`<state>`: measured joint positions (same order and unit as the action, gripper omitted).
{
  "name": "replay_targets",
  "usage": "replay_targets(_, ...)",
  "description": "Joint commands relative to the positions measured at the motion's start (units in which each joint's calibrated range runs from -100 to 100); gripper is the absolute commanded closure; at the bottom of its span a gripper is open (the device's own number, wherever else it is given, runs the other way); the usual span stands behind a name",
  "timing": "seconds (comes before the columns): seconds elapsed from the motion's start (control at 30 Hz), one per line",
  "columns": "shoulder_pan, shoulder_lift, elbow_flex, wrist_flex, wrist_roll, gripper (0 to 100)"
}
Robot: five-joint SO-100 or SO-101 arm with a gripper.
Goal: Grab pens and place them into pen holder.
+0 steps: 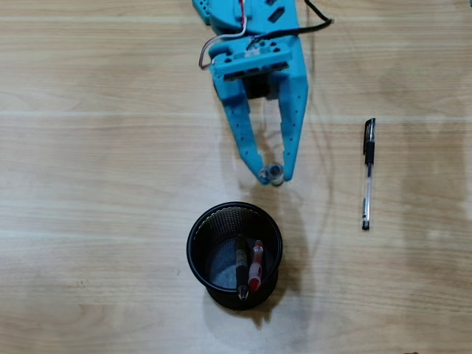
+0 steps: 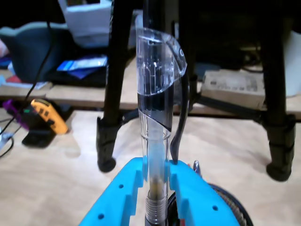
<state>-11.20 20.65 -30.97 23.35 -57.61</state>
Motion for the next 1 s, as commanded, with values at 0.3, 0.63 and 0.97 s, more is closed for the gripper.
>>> replay_targets(0.3, 9.14, 3.52, 4.09, -17.75, 0.17, 98)
replay_targets(0.63, 9.32, 10.31, 4.09, -21.85, -0.25, 96)
replay_targets(0.97, 8.32, 10.48, 4.18, -21.94, 0.17, 82)
